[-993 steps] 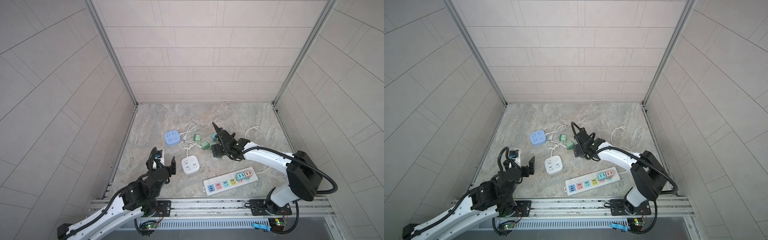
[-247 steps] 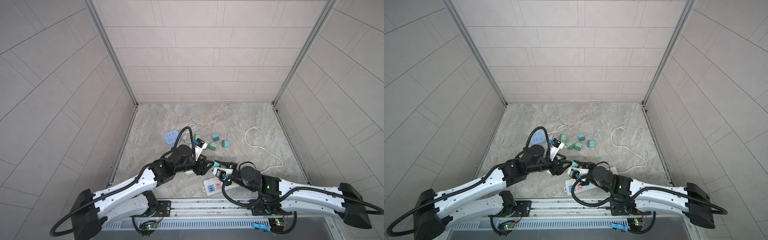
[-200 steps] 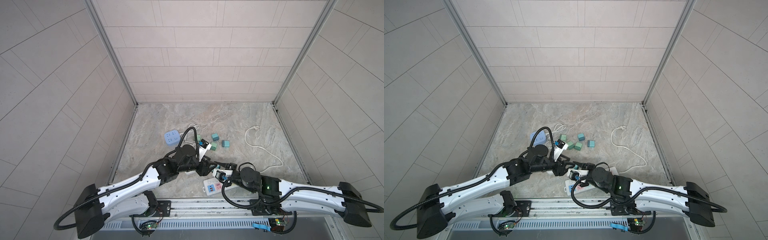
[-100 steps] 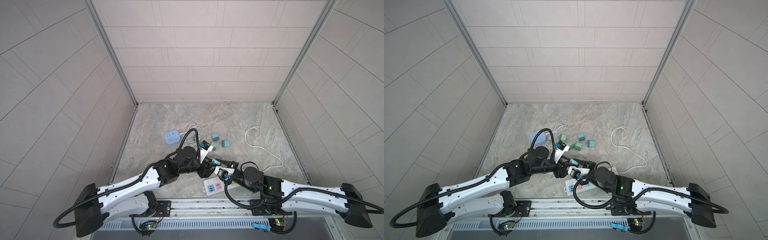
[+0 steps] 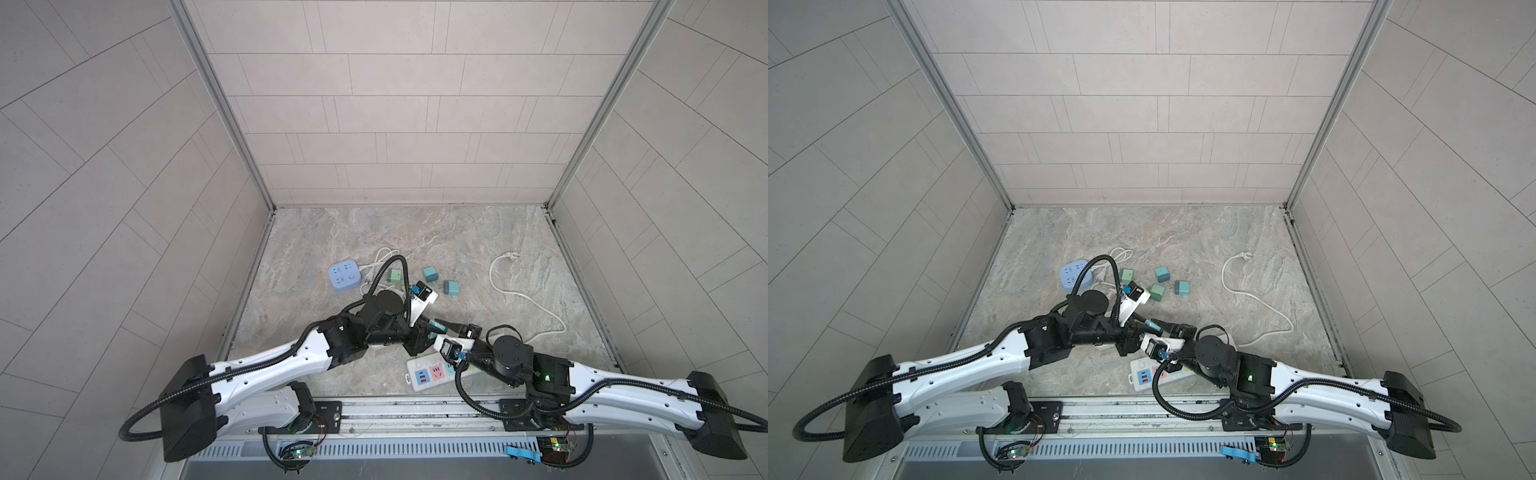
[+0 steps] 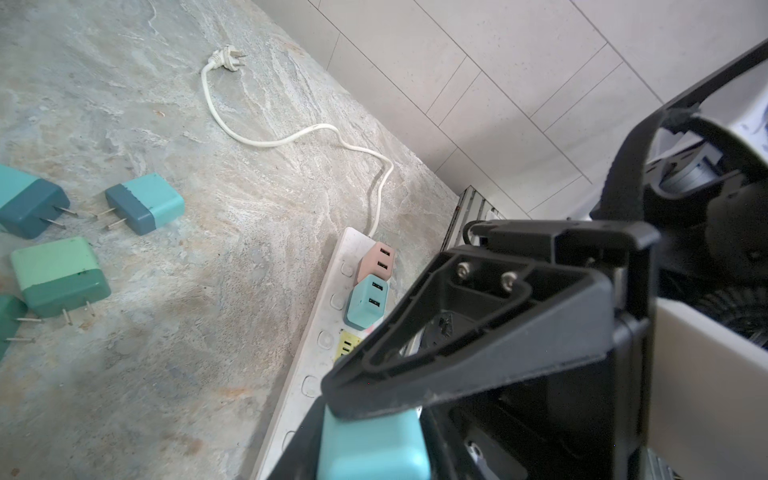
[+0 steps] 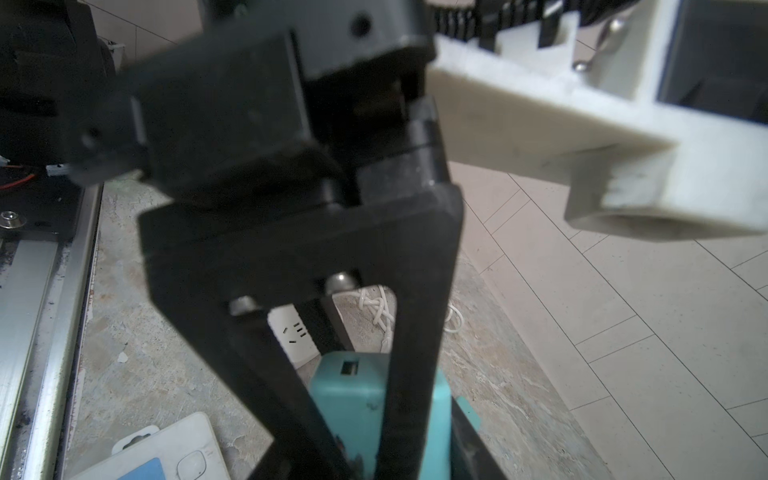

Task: Insert the plug
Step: 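Grasp the teal adapter with the left gripper from the right gripper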

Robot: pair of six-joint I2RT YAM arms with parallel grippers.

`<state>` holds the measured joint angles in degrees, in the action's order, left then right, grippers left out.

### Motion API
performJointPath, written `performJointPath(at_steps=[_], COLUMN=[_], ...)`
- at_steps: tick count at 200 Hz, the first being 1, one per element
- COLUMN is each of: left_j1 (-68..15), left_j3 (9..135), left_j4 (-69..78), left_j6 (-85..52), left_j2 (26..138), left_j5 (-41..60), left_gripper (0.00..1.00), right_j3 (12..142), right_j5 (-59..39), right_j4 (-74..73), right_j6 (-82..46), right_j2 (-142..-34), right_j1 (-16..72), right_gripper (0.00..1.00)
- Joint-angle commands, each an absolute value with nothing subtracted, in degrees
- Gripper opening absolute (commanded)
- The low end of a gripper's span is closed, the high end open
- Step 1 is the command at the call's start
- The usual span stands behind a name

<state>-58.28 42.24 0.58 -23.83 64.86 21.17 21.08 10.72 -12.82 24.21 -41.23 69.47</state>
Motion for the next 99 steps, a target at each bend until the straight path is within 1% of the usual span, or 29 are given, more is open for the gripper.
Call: performJointPath(at_steps=[1, 12, 52, 64, 72, 77, 84, 91, 96, 99], left_j1=[-58.3, -58.3, -58.5, -58.5, -58.5, -58.5, -58.5, -58.5, -58.5, -58.5], left_j3=[43.7, 43.8, 43.9, 43.9, 44.0, 44.0, 44.2, 44.3, 44.5, 44.5], left_j4=[-0.8, -0.9, -2.1, -2.1, -2.1, -2.1, -2.2, -2.4, -2.8, -3.0], left_j6=[-22.4, -22.3, -22.1, -22.1, -22.0, -21.9, -21.8, -21.6, -21.5, -21.3], left_j2=[65.5, 65.4, 64.3, 64.3, 64.6, 64.8, 64.9, 65.1, 65.1, 65.1], left_j5=[20.3, 20.3, 19.5, 19.8, 20.1, 20.2, 20.2, 20.1, 19.6, 19.3], left_gripper=[0.31, 0.3, 0.3, 0.3, 0.28, 0.25, 0.2, 0.15, 0.13, 0.12], right_j3=[21.6, 21.6, 22.0, 22.2, 22.2, 22.2, 22.2, 22.2, 22.1, 22.0], right_j5=[9.3, 9.8, 10.9, 11.1, 11.2, 11.3, 11.5, 11.8, 11.7, 11.8], right_j4=[-16.7, -16.5, -14.1, -13.7, -13.5, -13.4, -13.4, -13.4, -13.2, -13.1], right_j6=[23.8, 24.4, 25.6, 25.9, 25.9, 25.7, 25.3, 24.9, 24.6, 24.5], right_j2=[-40.0, -40.0, -40.0, -40.0, -40.0, -39.9, -39.8, -39.7, -39.4, -39.4], right_j1=[69.9, 69.9, 69.8, 69.9, 69.9, 69.8, 69.8, 69.8, 69.9, 69.9], right_gripper=[0.01, 0.01, 0.01, 0.03, 0.04, 0.06, 0.13, 0.23, 0.29, 0.35])
